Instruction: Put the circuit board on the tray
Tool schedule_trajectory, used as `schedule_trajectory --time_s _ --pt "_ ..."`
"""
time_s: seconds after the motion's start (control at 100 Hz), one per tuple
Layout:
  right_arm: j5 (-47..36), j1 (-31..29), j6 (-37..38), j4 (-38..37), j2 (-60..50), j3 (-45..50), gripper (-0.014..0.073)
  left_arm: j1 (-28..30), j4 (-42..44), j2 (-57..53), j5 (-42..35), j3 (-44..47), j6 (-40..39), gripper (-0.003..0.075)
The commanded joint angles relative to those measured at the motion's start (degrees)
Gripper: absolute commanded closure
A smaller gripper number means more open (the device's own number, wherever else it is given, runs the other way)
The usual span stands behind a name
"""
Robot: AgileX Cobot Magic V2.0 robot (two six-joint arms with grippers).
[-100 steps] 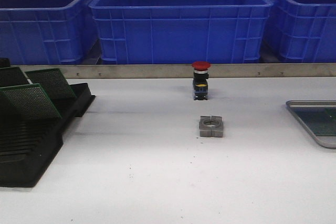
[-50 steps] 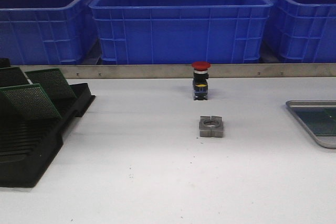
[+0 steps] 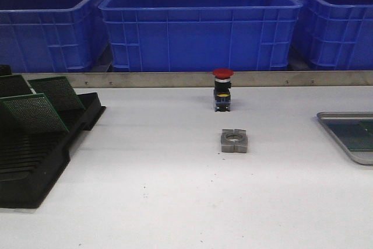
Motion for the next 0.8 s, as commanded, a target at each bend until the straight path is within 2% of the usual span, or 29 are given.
schedule_trajectory --time_s 0.0,0.2,0.79 --pt "-1.71 -0.07 -0.59 0.80 -1.56 -0.76 0.0651 0.16 -1.88 -3.19 -3.06 0.42 -0.59 0.0737" --pt "3.38 -0.07 -0.59 0.80 -2.62 -0.62 0.0651 0.16 -1.88 -8.22 -3.20 3.13 -0.59 0.0737" --pt "3.23 -0.07 -0.59 0.80 -2.62 -0.62 0.0651 0.16 -1.88 -8.21 -3.20 3.13 -0.59 0.0737"
